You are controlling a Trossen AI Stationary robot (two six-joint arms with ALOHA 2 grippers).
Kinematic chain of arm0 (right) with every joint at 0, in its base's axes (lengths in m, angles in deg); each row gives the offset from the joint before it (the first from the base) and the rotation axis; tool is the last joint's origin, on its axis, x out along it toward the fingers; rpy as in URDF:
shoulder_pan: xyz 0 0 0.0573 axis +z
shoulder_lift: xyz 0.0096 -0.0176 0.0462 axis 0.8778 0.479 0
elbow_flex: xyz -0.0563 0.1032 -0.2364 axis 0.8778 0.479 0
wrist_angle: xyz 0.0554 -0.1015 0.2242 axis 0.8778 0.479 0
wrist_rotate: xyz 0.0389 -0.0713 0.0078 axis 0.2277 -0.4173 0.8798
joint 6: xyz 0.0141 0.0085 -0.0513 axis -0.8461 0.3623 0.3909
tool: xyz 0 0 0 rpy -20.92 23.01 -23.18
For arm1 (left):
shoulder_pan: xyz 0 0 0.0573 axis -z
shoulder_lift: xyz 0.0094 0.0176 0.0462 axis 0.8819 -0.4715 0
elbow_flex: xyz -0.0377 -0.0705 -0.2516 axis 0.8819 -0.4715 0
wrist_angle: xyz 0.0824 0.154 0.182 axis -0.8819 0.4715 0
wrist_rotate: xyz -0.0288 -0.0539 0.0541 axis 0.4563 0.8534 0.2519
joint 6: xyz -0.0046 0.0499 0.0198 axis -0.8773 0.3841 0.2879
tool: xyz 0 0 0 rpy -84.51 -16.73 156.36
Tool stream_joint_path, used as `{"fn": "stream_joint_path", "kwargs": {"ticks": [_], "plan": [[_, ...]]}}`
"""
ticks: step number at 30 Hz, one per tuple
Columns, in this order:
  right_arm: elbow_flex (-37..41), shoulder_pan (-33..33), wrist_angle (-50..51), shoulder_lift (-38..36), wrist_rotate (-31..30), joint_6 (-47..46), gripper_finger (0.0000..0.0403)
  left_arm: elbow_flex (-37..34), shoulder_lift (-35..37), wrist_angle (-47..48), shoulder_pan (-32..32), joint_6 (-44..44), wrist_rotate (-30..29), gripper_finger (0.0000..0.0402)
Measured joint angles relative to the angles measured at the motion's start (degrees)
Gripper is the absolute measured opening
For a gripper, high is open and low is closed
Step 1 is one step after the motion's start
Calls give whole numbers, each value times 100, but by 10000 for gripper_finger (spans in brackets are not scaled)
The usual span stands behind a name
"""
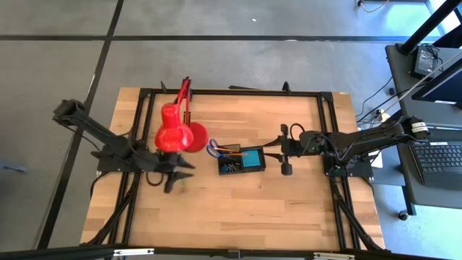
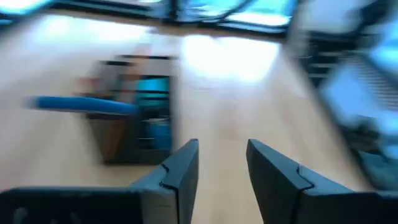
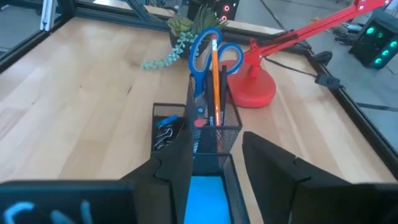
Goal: Pick and place office supplies into organizer
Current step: Return to Home Position
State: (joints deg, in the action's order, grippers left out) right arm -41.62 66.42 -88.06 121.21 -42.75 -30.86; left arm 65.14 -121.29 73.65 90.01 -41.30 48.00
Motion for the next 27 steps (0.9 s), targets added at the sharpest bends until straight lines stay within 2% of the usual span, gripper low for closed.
{"fn": "stream_joint_path", "kwargs": {"ticks": [3,5,9,16,18,24,27], "plan": [[0,-2,-16,0,2,187,145,-556,439,-494,4,261,937,130],[0,-14,-13,0,4,229,145,-848,654,-786,9,431,1334,130],[0,-76,-14,0,4,209,145,-1219,1159,-1101,7,618,1497,130],[0,-81,-12,0,4,233,145,-1290,2119,-1123,216,1199,2493,130],[0,-81,-12,0,4,236,145,-1290,2476,-1028,283,1301,2399,130],[0,-81,2,0,4,233,145,-1286,3604,83,321,1298,1222,130],[0,-81,70,0,6,233,145,-1286,4183,602,323,1264,1122,130]]}}
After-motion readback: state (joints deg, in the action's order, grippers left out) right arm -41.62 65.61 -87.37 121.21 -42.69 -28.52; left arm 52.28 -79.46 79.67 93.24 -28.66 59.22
